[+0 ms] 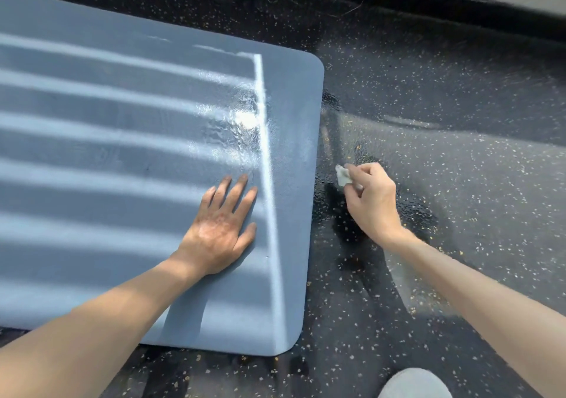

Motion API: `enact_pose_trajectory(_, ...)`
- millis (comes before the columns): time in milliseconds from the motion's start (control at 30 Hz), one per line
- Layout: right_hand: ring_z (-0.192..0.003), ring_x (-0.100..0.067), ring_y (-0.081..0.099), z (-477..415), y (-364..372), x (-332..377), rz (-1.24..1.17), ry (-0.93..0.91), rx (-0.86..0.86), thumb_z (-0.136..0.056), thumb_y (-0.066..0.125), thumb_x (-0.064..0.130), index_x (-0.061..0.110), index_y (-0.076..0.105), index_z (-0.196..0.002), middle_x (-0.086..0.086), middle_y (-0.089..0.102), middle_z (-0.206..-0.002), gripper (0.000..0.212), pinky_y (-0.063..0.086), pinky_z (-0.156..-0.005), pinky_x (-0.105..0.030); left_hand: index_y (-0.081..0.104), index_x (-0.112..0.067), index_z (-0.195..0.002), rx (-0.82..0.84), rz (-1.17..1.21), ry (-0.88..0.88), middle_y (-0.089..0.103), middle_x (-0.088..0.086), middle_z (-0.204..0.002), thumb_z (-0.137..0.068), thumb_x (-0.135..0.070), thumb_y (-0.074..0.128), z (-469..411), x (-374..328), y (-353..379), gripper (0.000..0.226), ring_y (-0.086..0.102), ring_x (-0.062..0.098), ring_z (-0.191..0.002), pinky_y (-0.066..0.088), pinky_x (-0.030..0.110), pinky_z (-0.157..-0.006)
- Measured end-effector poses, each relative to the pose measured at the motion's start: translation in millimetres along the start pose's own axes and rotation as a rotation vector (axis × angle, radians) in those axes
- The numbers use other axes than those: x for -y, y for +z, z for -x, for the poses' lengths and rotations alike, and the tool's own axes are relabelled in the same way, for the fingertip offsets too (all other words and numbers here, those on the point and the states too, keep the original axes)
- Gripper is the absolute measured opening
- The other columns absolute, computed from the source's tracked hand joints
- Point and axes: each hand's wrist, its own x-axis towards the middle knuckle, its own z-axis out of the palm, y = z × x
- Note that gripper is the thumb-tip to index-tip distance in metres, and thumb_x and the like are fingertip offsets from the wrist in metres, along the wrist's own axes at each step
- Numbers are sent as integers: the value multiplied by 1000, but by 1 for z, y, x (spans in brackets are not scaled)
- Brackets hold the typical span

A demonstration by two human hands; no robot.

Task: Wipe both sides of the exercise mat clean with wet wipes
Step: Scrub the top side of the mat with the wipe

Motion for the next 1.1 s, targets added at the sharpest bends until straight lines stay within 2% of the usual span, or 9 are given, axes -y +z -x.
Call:
enact_pose_trajectory(233, -96, -36, 50, -6, 10, -35, 270, 35, 64, -80, 51, -9, -2, 58, -122, -19, 55, -109, 44, 47, -78, -44, 49, -5, -140, -63, 8, 6, 42, 19, -150, -89, -37, 38, -1, 0, 2, 61, 38, 42, -136, 24, 48, -110)
enact_pose_trajectory(367, -105, -33, 47, 0, -3, -36, 335, -13, 172, -81, 40, 5, 6, 52, -130, -14, 54, -120, 50, 41, -85, -46, 49, -6, -140, -82, -2, 6, 40, 18, -151, -89, -37, 38, -2, 1, 4, 61, 38, 41, -136, 24, 48, -111)
enact_pose_trajectory(600, -108, -38, 50, -18, -6, -7, 177, -15, 44, -87, 36, 13, -2, 56, -128, -18, 60, -119, 47, 43, -91, -48, 53, -9, -131, -124, 13, 31, 51, 15, -140, -89, -36, 38, -7, 5, 3, 52, 47, 38, -126, 29, 43, -104)
enact_pose_trajectory(700, -106, -38, 51, -26, 16, 35, 72, -172, 144, -86, 39, 10, -3, 58, -123, -19, 59, -118, 43, 44, -91, -47, 57, -10, -120, -205, 61, 73, 61, 13, -121, -90, -31, 38, -26, 18, -13, 41, 60, 35, -107, 37, 41, -92)
enact_pose_trajectory(767, -107, -36, 54, -47, 36, 72, -110, -110, 254, -87, 43, 10, -1, 62, -119, -18, 61, -118, 39, 38, -92, -34, 60, -9, -123, -172, 159, -40, 62, 12, -124, -92, -30, 37, -50, 33, -38, 43, 60, 33, -110, 43, 40, -94)
enact_pose_trajectory(833, -105, -28, 59, -76, 47, 117, -464, 193, 346, -89, 49, 15, 6, 67, -110, -13, 66, -114, 30, 37, -81, -25, 62, -13, -125, -95, 447, -344, 62, 8, -128, -97, -25, 42, -75, 48, -62, 36, 57, 29, -116, 43, 37, -101)
enact_pose_trajectory(933, -89, -23, 61, -113, 42, 177, -1128, 782, 621, -94, 48, 19, 12, 62, -98, -9, 67, -98, 15, 42, -73, -25, 62, -23, -107, -148, 1217, -861, 70, 1, -104, -99, -20, 46, -95, 61, -110, 19, 65, 21, -88, 51, 34, -87)
enact_pose_trajectory(1000, -89, -27, 63, -122, 34, 200, -1332, 957, 663, -96, 44, 20, 10, 60, -98, -14, 68, -101, 19, 47, -79, -30, 55, -24, -99, -196, 1703, -1044, 66, -4, -94, -99, -26, 45, -87, 66, -139, 11, 61, 14, -77, 44, 26, -70)
enact_pose_trajectory(1100, -107, -33, 61, -115, 4, 234, -1448, 1046, 687, -97, 40, 27, 10, 60, -115, -18, 64, -119, 32, 42, -95, -37, 56, -23, -94, -381, 2179, -1102, 67, -3, -99, -98, -30, 42, -50, 79, -185, 16, 62, 17, -87, 42, 29, -77)
